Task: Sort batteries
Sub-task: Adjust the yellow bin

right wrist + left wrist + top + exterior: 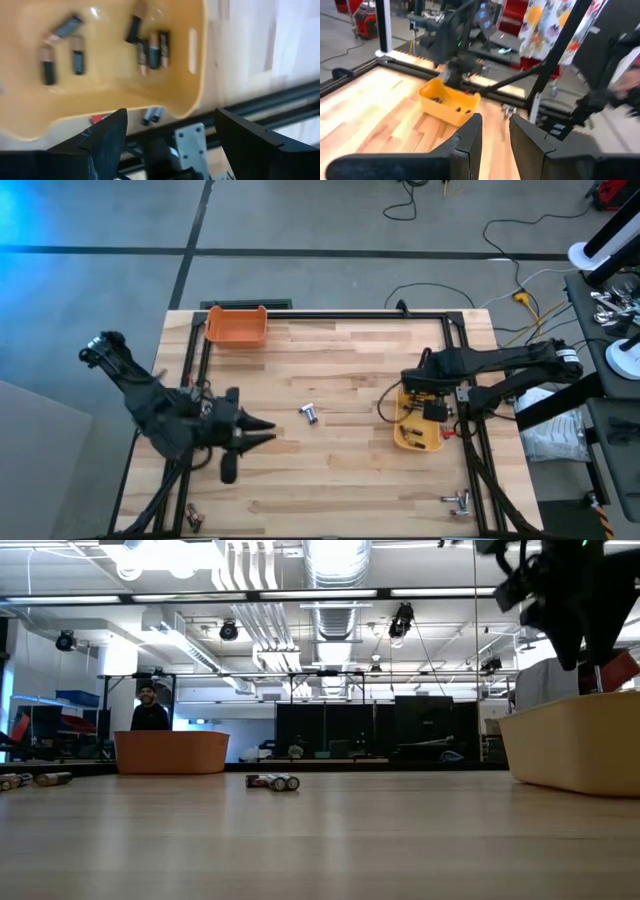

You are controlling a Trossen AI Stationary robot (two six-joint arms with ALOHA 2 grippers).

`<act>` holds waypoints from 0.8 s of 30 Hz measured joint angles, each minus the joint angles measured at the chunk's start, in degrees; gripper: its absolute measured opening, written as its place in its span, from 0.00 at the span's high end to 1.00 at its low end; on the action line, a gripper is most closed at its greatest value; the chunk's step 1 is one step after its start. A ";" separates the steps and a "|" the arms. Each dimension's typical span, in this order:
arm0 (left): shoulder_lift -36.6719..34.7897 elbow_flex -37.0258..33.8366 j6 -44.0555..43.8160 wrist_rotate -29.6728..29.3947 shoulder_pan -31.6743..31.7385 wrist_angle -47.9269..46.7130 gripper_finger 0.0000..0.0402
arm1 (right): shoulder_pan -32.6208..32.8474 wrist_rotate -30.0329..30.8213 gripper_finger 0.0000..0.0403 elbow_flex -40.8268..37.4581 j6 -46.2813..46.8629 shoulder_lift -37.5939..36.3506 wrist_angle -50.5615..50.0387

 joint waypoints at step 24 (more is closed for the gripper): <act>21.15 18.02 5.96 -12.44 11.40 3.58 0.80 | 41.25 -15.90 0.41 -8.34 60.08 -1.05 11.71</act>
